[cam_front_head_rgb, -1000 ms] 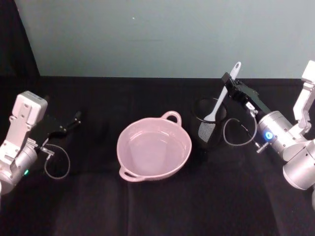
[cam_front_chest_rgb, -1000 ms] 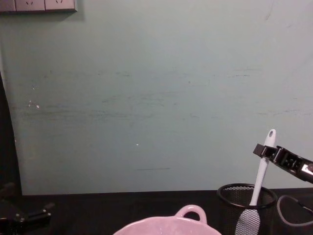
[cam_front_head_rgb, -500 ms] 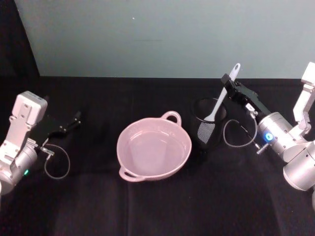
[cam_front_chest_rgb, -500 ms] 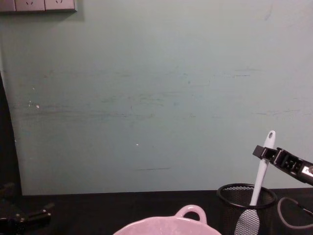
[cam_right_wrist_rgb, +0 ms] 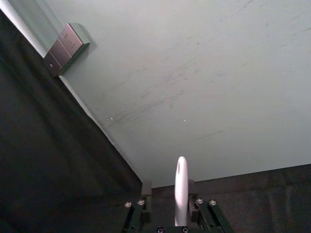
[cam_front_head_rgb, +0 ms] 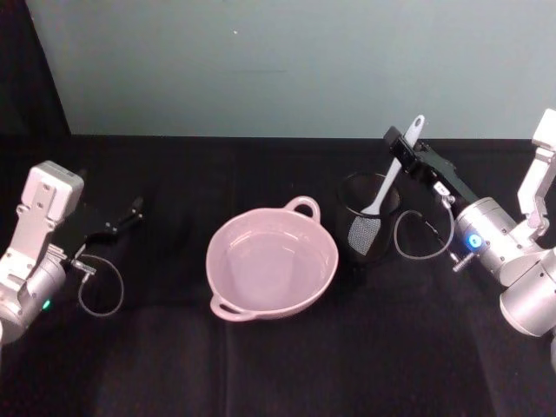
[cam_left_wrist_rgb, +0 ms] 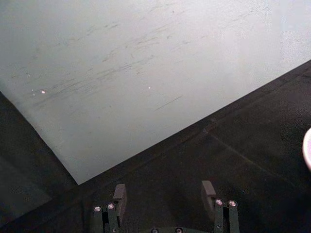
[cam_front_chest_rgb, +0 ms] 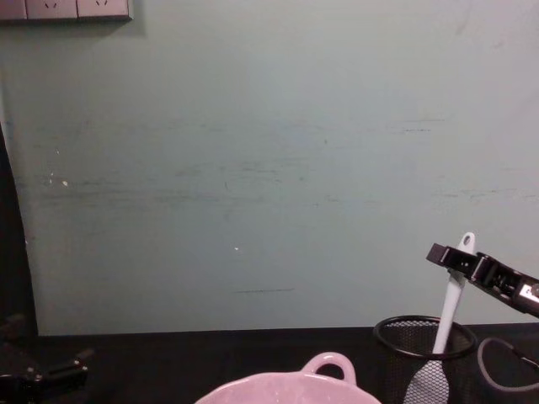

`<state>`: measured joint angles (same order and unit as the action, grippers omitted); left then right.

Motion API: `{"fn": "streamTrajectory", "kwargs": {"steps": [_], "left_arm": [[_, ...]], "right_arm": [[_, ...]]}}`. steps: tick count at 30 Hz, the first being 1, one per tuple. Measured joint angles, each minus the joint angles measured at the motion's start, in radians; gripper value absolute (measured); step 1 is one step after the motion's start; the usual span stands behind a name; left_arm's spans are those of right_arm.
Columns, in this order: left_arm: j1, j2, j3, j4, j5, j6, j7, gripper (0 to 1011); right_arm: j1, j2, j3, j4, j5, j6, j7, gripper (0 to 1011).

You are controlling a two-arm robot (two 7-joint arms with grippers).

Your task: Use the one hand to pick up the spoon and stir the clear water in the bowl.

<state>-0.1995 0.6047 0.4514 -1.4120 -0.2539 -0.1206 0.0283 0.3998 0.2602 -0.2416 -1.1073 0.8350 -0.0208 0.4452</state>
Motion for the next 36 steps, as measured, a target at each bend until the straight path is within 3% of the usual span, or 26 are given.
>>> {"fn": "streamTrajectory", "kwargs": {"steps": [19, 30, 36], "left_arm": [[0.000, 0.000, 0.000, 0.000, 0.000, 0.000, 0.000, 1011], [0.000, 0.000, 0.000, 0.000, 0.000, 0.000, 0.000, 1011], [0.000, 0.000, 0.000, 0.000, 0.000, 0.000, 0.000, 1011]], "right_arm": [[0.000, 0.000, 0.000, -0.001, -0.001, 0.000, -0.002, 982], [-0.025, 0.042, 0.005, -0.052, -0.005, 0.011, 0.004, 1003], [-0.054, 0.084, 0.011, -0.097, 0.011, 0.036, 0.018, 1003]]}}
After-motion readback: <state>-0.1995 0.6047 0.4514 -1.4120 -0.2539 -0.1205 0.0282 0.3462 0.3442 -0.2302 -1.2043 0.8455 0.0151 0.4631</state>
